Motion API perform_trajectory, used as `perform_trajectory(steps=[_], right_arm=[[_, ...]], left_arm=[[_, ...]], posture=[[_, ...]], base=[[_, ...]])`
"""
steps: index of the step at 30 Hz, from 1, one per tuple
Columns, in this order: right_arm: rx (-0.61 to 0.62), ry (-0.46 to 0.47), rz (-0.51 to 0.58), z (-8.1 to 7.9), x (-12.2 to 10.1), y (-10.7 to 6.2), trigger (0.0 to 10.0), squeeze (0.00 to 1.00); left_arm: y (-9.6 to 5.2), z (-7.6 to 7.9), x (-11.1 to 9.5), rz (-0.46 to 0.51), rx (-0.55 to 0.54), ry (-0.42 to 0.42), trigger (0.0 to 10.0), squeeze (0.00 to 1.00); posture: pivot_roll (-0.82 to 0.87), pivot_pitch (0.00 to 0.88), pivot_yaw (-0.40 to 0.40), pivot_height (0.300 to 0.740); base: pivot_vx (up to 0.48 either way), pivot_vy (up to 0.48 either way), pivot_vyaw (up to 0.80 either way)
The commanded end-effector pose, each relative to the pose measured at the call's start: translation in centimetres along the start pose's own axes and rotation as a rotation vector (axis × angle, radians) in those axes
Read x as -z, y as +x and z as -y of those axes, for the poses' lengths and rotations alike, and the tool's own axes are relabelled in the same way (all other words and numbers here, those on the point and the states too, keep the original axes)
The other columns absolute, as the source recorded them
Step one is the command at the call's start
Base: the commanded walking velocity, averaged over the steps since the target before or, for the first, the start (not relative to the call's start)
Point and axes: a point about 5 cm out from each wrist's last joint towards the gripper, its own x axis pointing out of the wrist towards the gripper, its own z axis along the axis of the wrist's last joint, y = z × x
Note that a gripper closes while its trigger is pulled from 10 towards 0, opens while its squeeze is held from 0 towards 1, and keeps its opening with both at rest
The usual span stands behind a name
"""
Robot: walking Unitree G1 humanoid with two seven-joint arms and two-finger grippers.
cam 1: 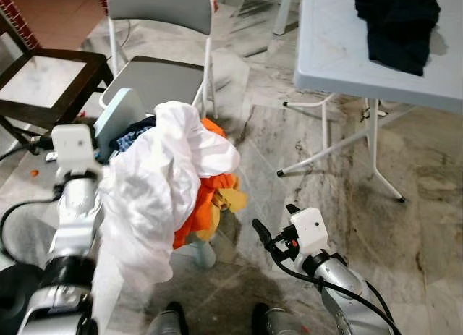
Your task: Hang hanger
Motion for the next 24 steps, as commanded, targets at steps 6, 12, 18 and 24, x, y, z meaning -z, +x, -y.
perform_trajectory(steps=[6,12,18,24], right_arm=[[0.010,0.004,-0.023,0.0,0.6,-0.6,10.0,0.00],[0.027,0.005,-0.031,0.2,0.8,-1.2,10.0,0.00],[0.027,0.005,-0.032,0.0,0.8,-1.2,10.0,0.00],[0.019,0.004,-0.029,-0.1,0.7,-0.9,10.0,0.00]], left_arm=[[0.2,4.6,0.9,-0.095,0.158,-0.084,10.0,1.00],[-0.2,7.4,0.5,-0.100,0.259,-0.136,10.0,1.00],[-0.6,8.6,-0.1,-0.072,0.295,-0.147,10.0,1.00],[-0.5,7.3,-2.1,0.083,0.184,-0.102,10.0,1.00]], posture=[[-0.07,0.257,-0.006,0.740],[-0.09,0.258,0.003,0.740],[-0.09,0.258,0.008,0.740],[-0.07,0.257,0.001,0.740]], base=[[0.000,0.000,0.00],[0.000,0.000,0.00],[0.000,0.000,0.00],[0.000,0.000,0.00]])
